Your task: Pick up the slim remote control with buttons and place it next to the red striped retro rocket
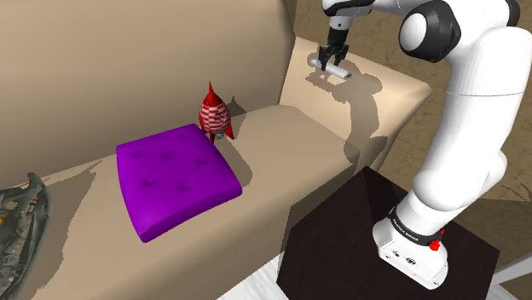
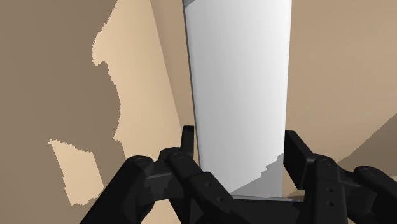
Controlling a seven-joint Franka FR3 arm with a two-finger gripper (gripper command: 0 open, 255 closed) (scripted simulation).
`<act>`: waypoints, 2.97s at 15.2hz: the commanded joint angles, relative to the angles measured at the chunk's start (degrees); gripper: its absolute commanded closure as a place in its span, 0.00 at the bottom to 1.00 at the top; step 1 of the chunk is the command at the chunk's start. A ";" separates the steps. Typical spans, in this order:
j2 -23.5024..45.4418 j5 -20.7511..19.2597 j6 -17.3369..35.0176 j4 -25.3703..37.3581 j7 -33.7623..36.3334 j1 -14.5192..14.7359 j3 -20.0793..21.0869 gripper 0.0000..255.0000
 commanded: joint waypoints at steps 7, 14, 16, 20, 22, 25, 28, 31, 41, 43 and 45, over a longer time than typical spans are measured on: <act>0.55 0.09 -6.64 7.21 0.11 -0.63 -0.14 1.00; -2.52 -1.35 -6.22 4.02 6.36 4.33 1.47 1.00; -3.37 -1.81 -5.86 2.91 8.88 6.21 2.20 1.00; -4.33 -2.52 -5.47 1.74 13.90 9.71 3.82 1.00; -4.44 -2.78 -5.44 1.66 16.38 11.38 4.65 1.00; -4.16 -3.06 -5.60 2.19 20.06 13.81 5.88 1.00; -3.32 -3.25 -6.00 3.49 23.66 16.13 7.11 1.00; -1.93 -3.36 -6.67 5.61 27.19 18.37 8.31 1.00; -0.58 -3.50 -1.92 2.26 30.68 20.93 9.52 1.00; -0.63 -3.50 -0.36 0.65 30.66 20.99 9.54 1.00; -0.62 -3.48 1.18 -0.88 30.63 21.04 9.56 1.00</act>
